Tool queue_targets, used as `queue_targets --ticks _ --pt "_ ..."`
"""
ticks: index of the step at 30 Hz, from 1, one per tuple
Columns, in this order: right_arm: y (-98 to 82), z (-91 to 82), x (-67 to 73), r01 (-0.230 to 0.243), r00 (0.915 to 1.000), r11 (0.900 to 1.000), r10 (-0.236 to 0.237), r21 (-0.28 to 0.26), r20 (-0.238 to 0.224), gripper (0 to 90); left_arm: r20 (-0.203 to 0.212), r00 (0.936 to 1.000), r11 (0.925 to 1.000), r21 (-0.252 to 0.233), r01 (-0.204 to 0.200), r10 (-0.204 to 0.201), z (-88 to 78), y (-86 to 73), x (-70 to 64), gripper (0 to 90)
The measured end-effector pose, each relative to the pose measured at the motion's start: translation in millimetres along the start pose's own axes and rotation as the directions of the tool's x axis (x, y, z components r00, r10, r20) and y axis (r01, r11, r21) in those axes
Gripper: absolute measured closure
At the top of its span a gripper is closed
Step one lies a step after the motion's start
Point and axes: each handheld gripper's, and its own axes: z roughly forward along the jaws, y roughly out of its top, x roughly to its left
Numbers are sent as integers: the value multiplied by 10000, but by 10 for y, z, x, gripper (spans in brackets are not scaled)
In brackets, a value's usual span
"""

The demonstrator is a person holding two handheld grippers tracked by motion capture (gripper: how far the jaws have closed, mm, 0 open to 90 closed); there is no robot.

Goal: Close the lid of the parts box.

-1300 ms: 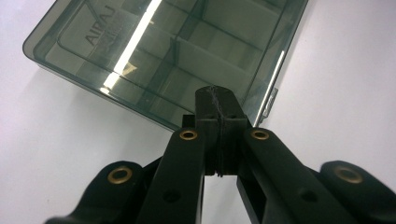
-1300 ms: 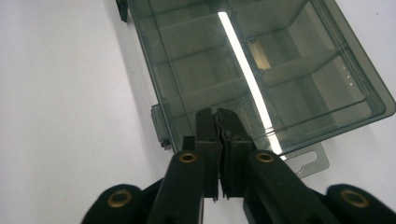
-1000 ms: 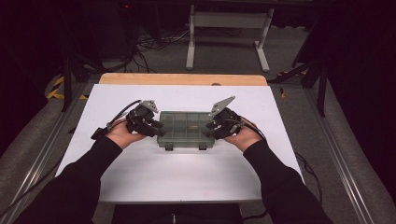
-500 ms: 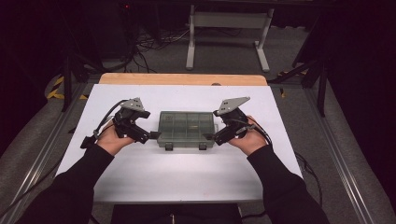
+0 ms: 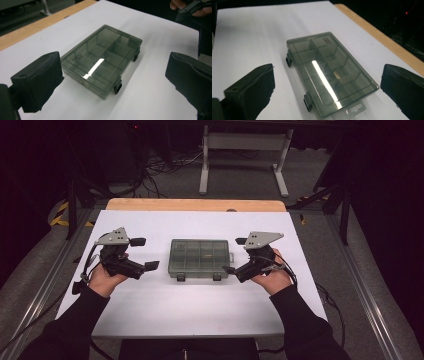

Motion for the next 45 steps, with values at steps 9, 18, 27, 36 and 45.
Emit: queue_targets --ticks 9,18,27,36,45 --pt "-139 -161 61 -22 9990 9942 71 -1079 451 1 -675 9974 9913 -1300 182 -272 -192 -261 22 27" --pt "-384 -243 80 -343 9964 9862 464 -1621 712 1 -1419 9898 9792 -2020 -184 -107 -320 -549 16 28" --pt "-601 -294 106 -385 9939 9794 581 -1984 936 1 -1894 9816 9736 -2274 -197 -244 -385 -864 15 28" --pt "-797 -295 170 -242 9916 9782 498 -2062 1197 1 -2285 9727 9704 -2410 -172 -395 -375 -1150 24 28" --pt "-1068 -273 195 -894 9835 9748 1188 -2043 1362 1 -2275 9729 9792 -2030 -52 -420 -283 -1291 -1 27"
